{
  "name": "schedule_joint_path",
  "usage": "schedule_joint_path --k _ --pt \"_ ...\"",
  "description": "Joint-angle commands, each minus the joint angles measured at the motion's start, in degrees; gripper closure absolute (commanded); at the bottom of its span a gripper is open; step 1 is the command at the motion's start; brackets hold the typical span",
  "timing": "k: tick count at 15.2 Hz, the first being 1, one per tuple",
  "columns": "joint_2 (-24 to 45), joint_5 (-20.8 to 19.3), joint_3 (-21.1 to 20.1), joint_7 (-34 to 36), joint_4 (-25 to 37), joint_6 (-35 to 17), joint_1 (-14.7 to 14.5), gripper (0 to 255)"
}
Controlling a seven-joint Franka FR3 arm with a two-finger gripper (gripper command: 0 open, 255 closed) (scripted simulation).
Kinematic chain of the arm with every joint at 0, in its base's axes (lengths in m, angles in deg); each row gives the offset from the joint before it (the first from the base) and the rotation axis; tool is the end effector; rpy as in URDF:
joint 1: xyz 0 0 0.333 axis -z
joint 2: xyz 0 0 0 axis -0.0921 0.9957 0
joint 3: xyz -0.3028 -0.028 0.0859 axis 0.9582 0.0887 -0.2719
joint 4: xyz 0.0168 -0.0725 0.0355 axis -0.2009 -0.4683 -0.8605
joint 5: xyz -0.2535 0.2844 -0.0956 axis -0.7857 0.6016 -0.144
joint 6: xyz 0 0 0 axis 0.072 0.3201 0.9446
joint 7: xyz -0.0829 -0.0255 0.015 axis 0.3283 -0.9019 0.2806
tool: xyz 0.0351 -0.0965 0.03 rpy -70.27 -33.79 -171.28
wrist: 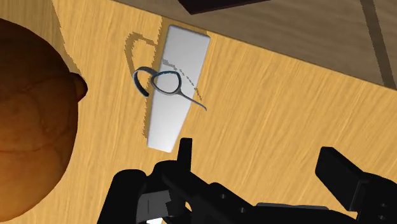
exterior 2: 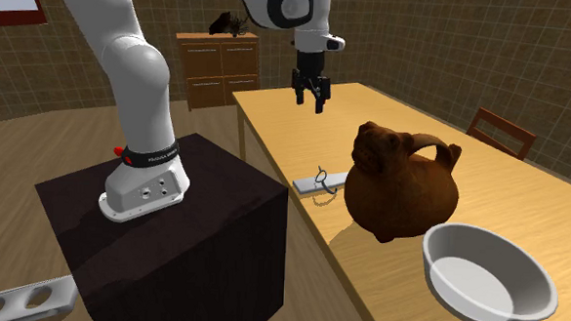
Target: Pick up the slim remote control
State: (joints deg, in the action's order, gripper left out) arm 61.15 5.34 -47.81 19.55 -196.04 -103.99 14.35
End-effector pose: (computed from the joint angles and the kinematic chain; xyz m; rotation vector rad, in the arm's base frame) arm 0.3949 -0.1800 0.3436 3.0866 -0.3712 0.0464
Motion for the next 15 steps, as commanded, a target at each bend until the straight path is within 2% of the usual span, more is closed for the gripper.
schedule_joint_path --k 1,4,8,13,15 --pt "4.34 1.1 1.09 -0.41 -0.05 -4.11 0.28 0" --pt "11.12 4.06 2.51 -2.07 1.09 -9.09 0.63 0" --pt "20.56 10.23 3.04 -5.77 3.59 -14.85 1.85 0" --pt "32.29 18.92 0.48 -11.02 8.28 -20.27 6.1 0" --pt "35.82 21.04 -0.84 -12.24 10.07 -21.63 8.0 0"
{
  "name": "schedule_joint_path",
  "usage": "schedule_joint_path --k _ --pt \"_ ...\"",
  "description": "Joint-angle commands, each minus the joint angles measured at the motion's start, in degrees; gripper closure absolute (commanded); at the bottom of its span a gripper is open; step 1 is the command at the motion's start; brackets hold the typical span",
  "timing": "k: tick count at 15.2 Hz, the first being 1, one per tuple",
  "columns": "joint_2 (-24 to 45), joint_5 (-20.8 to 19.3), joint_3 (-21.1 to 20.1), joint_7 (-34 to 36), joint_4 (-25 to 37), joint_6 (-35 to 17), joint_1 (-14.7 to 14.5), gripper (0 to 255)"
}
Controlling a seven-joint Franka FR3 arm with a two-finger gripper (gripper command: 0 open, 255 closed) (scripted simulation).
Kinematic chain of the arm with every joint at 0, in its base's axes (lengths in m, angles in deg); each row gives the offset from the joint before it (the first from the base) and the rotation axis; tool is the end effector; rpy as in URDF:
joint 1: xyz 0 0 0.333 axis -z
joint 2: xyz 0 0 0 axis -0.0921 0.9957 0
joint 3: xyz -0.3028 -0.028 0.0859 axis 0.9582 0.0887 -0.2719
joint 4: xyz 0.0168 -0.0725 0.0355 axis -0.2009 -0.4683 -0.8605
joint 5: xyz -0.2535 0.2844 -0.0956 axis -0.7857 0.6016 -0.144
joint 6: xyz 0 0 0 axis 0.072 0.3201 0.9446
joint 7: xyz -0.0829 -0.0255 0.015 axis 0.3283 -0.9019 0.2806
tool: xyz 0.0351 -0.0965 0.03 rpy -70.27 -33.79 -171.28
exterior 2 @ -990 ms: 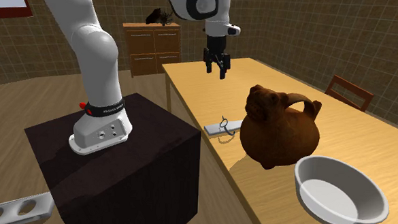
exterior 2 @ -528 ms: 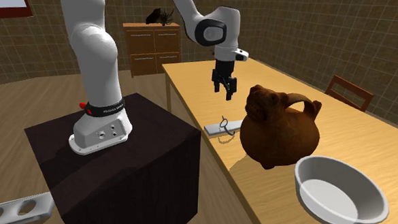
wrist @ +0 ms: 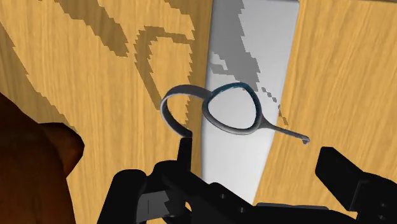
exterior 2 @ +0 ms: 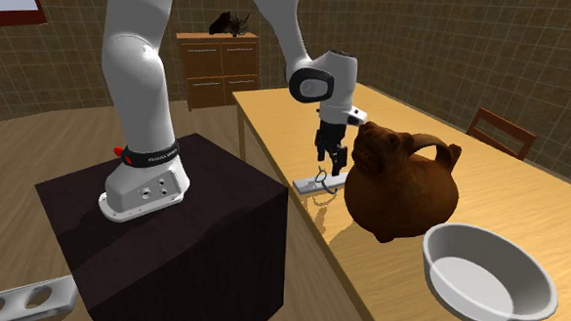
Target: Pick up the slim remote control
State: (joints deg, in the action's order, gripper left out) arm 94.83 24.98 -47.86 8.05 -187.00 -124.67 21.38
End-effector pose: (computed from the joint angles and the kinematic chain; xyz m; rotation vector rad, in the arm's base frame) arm 0.4086 -0.2709 0.1689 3.0576 -0.6870 -0.0130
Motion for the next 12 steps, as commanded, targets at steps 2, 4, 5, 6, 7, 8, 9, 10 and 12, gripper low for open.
schedule_joint_path --k 2,4,5,6,7,8,9,10,12 --pt "3.81 2.3 -1.71 -1.41 1.44 -2.2 1.69 0" --pt "5.47 3.16 -2.61 -2.06 1.91 -3.41 2.4 0" --pt "6.31 3.57 -3.07 -2.36 2.16 -4.0 2.76 0" --pt "7.15 3.95 -3.51 -2.66 2.43 -4.59 3.12 0" --pt "8.0 4.32 -3.96 -2.95 2.71 -5.18 3.48 0" --pt "8.48 4.51 -4.22 -3.1 2.87 -5.51 3.7 0" --pt "8.48 4.51 -4.23 -3.09 2.86 -5.51 3.7 0" --pt "8.41 4.48 -4.2 -2.97 2.82 -5.49 3.58 255" --pt "8.32 4.48 -4.19 -2.87 2.67 -5.56 3.46 255"
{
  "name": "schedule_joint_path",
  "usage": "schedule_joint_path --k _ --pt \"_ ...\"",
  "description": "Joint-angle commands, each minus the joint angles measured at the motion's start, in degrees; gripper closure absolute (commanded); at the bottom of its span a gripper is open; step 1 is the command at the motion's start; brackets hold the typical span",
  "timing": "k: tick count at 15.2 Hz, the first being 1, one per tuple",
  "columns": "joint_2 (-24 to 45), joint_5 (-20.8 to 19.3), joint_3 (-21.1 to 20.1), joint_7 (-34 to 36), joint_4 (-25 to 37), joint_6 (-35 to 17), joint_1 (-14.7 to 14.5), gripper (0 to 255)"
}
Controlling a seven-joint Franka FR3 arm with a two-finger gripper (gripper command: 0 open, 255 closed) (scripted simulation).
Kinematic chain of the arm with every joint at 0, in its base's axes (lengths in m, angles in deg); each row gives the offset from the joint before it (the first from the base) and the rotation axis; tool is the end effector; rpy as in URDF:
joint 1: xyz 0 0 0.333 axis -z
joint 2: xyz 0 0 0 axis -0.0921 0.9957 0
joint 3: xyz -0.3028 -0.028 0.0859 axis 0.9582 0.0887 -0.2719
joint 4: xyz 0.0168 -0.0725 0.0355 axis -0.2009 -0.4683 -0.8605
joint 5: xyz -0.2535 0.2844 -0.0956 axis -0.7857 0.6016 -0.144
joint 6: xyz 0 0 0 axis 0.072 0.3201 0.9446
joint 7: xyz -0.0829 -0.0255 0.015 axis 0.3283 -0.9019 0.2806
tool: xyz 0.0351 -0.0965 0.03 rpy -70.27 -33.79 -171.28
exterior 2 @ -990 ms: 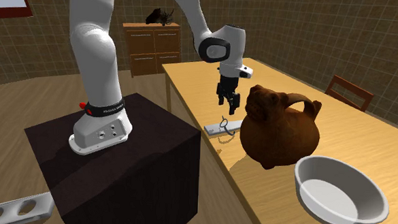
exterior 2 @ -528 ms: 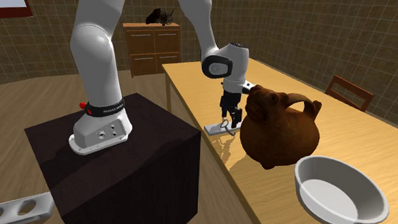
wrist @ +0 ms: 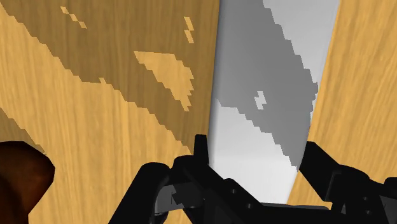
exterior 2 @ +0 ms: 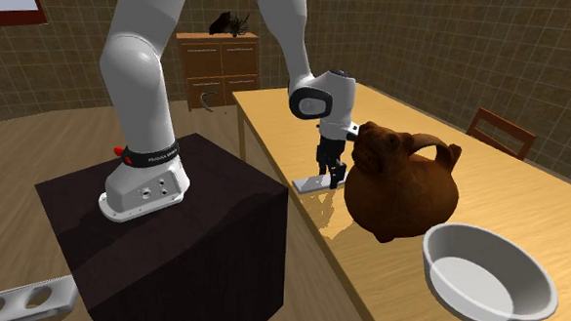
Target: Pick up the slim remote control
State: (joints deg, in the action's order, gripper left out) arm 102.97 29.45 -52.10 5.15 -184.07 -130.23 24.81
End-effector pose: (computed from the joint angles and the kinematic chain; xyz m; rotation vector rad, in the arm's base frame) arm 0.4124 -0.2741 0.1206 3.0543 -0.7017 -0.0027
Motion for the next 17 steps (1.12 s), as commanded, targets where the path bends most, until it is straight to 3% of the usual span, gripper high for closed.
schedule_joint_path --k 1,7,17 --pt "0.23 0.02 0.04 0.0 -0.18 0.03 0.06 255" --pt "0.34 0.03 0.01 -0.19 -0.05 0.05 0.27 255" --pt "-7.98 -4.24 4.53 3.01 -2.32 6.15 -3.3 255"
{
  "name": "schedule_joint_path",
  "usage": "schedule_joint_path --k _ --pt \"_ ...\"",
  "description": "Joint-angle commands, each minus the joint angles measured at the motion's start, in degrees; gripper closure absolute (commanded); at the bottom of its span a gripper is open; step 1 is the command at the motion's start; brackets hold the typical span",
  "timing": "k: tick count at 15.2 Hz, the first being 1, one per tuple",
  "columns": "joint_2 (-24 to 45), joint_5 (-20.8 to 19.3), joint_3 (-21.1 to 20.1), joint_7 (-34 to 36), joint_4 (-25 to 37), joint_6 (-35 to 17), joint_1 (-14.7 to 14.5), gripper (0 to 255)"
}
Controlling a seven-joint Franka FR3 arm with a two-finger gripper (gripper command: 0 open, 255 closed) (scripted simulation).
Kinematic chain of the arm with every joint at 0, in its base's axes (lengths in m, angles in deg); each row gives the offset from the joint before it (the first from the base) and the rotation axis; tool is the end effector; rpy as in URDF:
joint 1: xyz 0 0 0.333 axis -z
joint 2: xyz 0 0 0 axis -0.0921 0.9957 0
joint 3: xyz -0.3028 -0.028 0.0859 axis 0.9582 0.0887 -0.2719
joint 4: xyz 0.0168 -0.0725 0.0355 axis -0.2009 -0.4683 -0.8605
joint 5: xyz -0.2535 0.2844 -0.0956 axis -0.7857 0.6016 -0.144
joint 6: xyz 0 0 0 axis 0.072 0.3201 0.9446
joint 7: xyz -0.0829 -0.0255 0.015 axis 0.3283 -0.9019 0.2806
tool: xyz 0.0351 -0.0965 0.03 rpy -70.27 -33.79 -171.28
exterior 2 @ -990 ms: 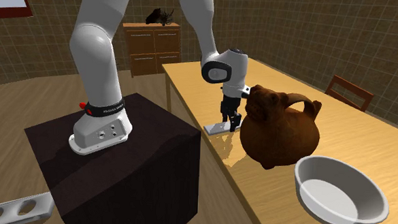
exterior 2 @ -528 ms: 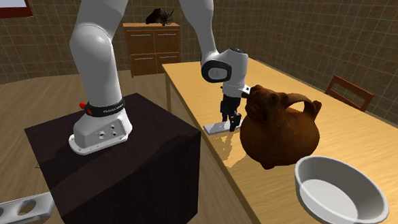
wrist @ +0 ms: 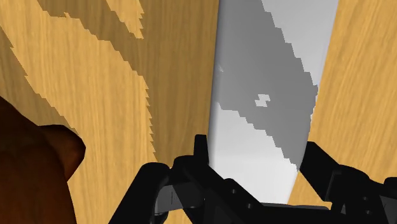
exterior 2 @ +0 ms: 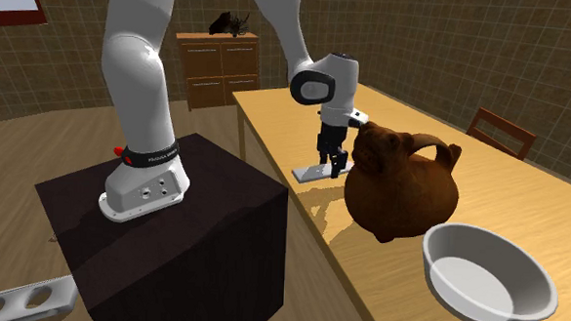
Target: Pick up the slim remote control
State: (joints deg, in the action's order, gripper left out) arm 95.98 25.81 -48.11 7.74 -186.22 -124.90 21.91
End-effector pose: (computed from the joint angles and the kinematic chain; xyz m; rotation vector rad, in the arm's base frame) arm 0.4093 -0.2752 0.1637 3.0548 -0.7053 -0.0142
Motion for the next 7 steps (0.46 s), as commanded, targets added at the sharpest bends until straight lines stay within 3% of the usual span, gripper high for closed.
schedule_joint_path --k 1,7 --pt "-1.81 -1.12 0.97 0.8 -0.33 1.46 -0.71 255" --pt "-5.18 -3.39 2.57 2.43 -0.83 4.21 -1.87 255"
